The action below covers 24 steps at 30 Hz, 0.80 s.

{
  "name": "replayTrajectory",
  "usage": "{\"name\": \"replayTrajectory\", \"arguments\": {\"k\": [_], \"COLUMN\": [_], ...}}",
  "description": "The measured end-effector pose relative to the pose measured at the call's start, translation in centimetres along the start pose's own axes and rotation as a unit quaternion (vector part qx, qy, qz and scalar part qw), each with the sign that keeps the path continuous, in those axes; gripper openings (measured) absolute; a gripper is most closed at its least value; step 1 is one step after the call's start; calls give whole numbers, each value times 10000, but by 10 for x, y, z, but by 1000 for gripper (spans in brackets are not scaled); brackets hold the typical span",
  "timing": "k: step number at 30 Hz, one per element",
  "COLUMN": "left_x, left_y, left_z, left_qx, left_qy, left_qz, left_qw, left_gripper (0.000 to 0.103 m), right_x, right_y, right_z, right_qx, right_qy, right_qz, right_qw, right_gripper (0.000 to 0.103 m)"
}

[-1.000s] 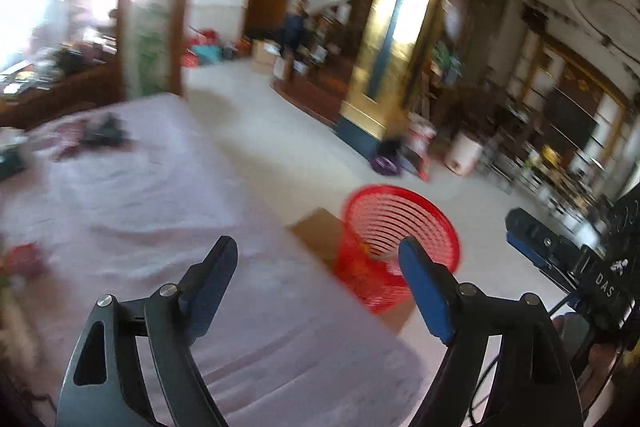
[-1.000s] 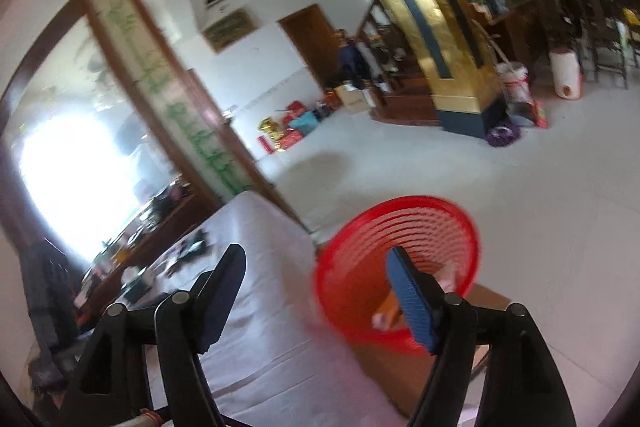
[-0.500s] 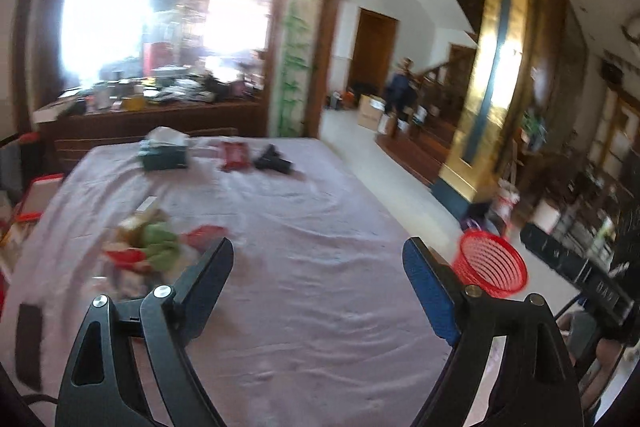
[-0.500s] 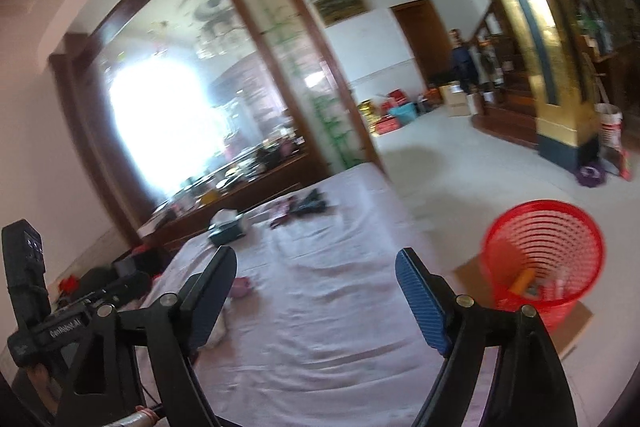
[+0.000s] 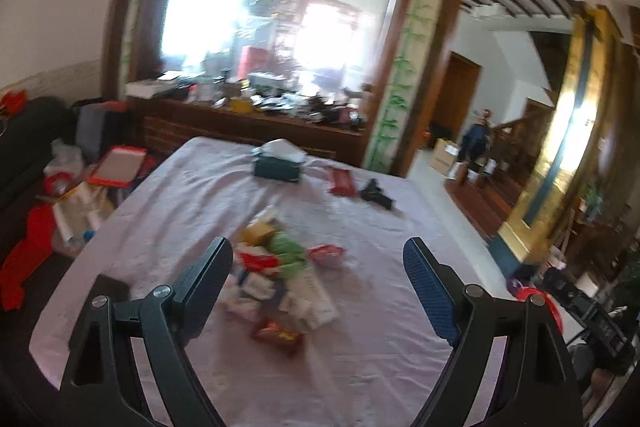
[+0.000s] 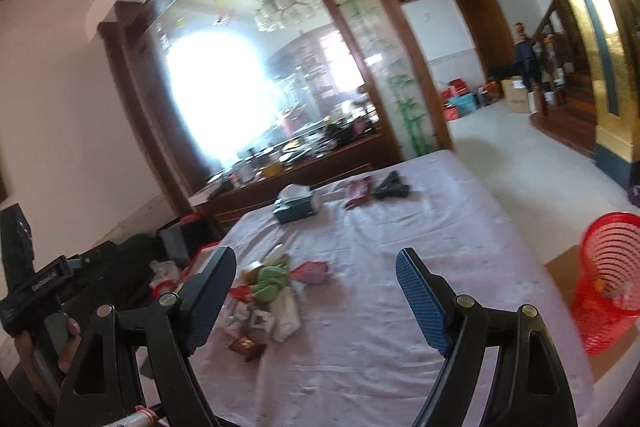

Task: Collect trash
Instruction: 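Move both open tools back over the trash pile on the table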

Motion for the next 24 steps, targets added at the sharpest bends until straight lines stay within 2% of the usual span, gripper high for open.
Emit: {"name": "replayTrajectory", "arguments": {"k": [4,8,12,18,24], "left_x": [19,41,64,108,127], "left_y": [15,28,52,97,121], "left_z": [-35,-47,-47,-43,-43], "left_qx": [-107,23,209,442,350], "left_qy": [-317,-450,-528,-801,-872], "left_qz": [-327,-567,-969,-1802,-2073], "left_qw": [9989,9974,9937,9794,9737], "left_gripper": [86,86,86,86,86], "right_x": [6,15,23,37,52], "right_y": [21,36,50,78,109], "right_z": [-18,-29,-34,-38,-38], "right_qx": [-169,-246,-269,-406,-615], "right_qy": [-83,-183,-227,-237,-147], "right_qz": [-174,-316,-441,-691,-1058], "right_qw": [9997,9990,9984,9965,9924], "right_gripper": [86,86,86,86,79]}}
Point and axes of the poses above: each gripper's, at about its wrist camera, not at the fingertips, and y roughly the way its jaws point, z to its right, x to its underside, the point moved 6 cm from there along y, roughly the way its jaws point, and after that the axes turned 1 degree about z, right-handed, at the moved point
